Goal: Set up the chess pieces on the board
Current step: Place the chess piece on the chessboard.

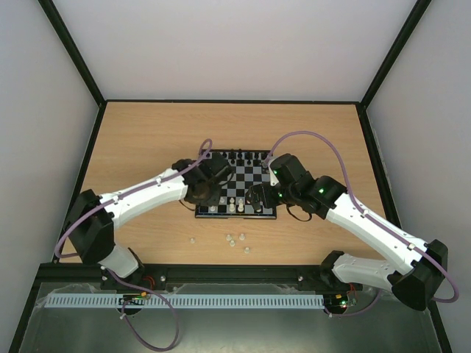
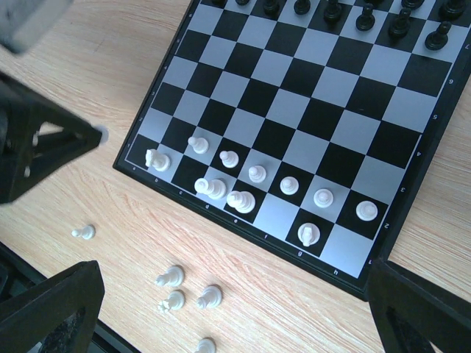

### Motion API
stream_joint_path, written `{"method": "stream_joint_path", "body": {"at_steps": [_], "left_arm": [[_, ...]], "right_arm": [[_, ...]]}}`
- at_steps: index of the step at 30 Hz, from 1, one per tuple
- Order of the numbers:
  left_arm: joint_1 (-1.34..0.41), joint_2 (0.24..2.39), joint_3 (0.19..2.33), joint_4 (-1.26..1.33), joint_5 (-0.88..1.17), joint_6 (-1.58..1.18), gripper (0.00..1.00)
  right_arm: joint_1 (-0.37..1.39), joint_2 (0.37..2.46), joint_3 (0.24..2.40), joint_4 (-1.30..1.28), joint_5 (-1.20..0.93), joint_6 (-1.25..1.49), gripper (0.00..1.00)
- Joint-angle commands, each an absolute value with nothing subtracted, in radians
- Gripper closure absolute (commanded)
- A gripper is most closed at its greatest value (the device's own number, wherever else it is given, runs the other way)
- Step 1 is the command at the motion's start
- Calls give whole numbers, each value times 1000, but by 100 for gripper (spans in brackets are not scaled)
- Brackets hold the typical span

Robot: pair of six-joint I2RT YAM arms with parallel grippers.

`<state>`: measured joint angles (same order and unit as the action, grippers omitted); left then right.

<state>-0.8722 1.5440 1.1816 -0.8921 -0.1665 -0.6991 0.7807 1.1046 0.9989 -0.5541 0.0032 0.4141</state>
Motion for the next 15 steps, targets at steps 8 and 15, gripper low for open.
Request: {"method": "stream_joint_path", "body": {"at_steps": [8,15], "left_arm": [[-805,1738,1329,-879,-158,-544,86],[-805,1808,1346,-850,-144,-534,86]], "right_arm": [[782,1085,983,-565,12,408,2],[782,1080,980,-563,10,408,1]]}}
